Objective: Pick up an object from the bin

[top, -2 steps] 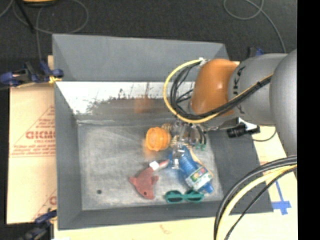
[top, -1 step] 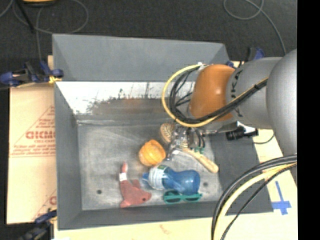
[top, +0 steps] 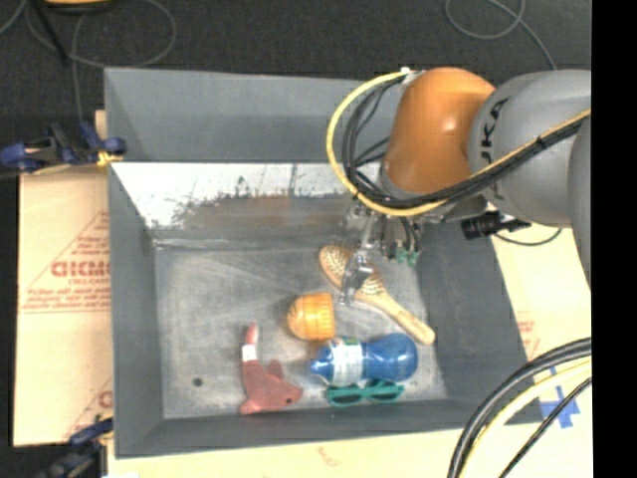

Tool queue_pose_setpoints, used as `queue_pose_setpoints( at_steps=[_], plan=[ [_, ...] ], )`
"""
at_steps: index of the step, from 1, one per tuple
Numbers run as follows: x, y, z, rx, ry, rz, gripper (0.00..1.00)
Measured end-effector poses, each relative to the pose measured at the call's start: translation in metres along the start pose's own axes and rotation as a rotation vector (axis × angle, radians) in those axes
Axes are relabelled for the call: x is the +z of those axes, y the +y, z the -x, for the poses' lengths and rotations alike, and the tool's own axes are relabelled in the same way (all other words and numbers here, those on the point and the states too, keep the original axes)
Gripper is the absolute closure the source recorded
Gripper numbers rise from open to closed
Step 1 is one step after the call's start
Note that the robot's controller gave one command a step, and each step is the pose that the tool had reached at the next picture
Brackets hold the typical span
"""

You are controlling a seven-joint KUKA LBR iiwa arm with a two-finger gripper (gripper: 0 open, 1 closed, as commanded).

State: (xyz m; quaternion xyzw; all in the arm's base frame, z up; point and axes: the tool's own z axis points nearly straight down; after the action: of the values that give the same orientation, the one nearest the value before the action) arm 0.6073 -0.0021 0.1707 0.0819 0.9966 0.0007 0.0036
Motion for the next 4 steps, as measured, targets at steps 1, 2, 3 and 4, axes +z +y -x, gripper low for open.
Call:
queue_pose_setpoints(
  at_steps=[1,2,3,4],
  plan=[
    [0.001,0.000,-0.001,0.000,0.003,-0.001,0.00],
    [0.075,-0.036,0.035,-0.029,-0.009,-0.002,1.00],
    [0.075,-0.036,0.035,-0.030,-0.009,-0.002,1.00],
    [0.044,-0.035,0.034,-0.036,0.005,-0.003,1.00]
  ],
)
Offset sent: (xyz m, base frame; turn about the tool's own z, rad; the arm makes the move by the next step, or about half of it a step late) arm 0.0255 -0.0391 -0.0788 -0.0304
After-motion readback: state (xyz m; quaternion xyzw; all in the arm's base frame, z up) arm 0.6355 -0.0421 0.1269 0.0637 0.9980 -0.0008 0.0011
